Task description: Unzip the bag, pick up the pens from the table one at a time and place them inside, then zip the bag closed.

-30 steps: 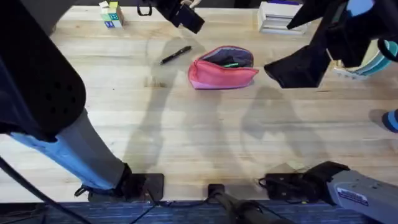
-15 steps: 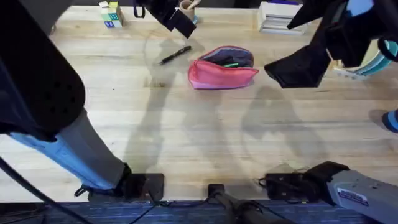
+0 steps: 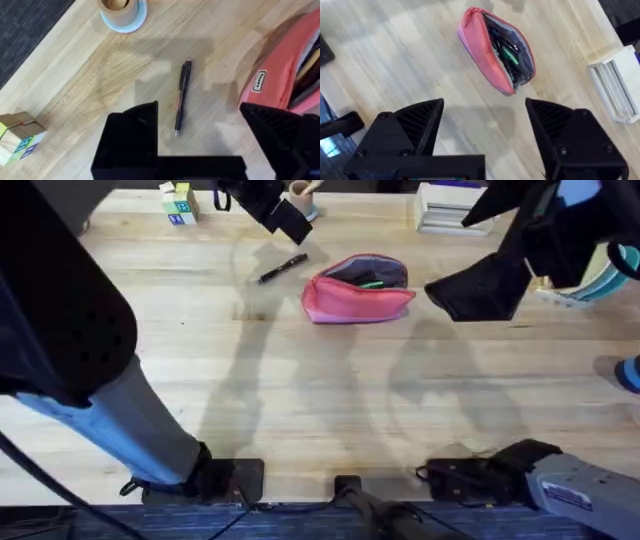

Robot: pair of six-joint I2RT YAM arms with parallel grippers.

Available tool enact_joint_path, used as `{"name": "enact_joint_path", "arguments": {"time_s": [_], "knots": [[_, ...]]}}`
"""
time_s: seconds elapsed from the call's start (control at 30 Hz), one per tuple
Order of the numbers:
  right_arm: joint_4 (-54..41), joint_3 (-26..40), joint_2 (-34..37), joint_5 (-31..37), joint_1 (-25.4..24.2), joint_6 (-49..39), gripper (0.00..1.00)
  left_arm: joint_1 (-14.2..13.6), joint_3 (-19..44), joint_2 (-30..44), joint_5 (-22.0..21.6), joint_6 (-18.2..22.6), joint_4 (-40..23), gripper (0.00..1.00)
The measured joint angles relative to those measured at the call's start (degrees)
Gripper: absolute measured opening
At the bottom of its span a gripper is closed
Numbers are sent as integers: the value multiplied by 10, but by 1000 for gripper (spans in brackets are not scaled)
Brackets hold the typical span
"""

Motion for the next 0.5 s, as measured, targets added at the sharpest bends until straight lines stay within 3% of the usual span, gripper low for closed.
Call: {"name": "enact_joint_path", "arguments": {"time_s": [0.5], "knots": [[0, 0, 0, 0, 0, 0, 997, 0, 0, 91, -2, 0, 4, 994]]}}
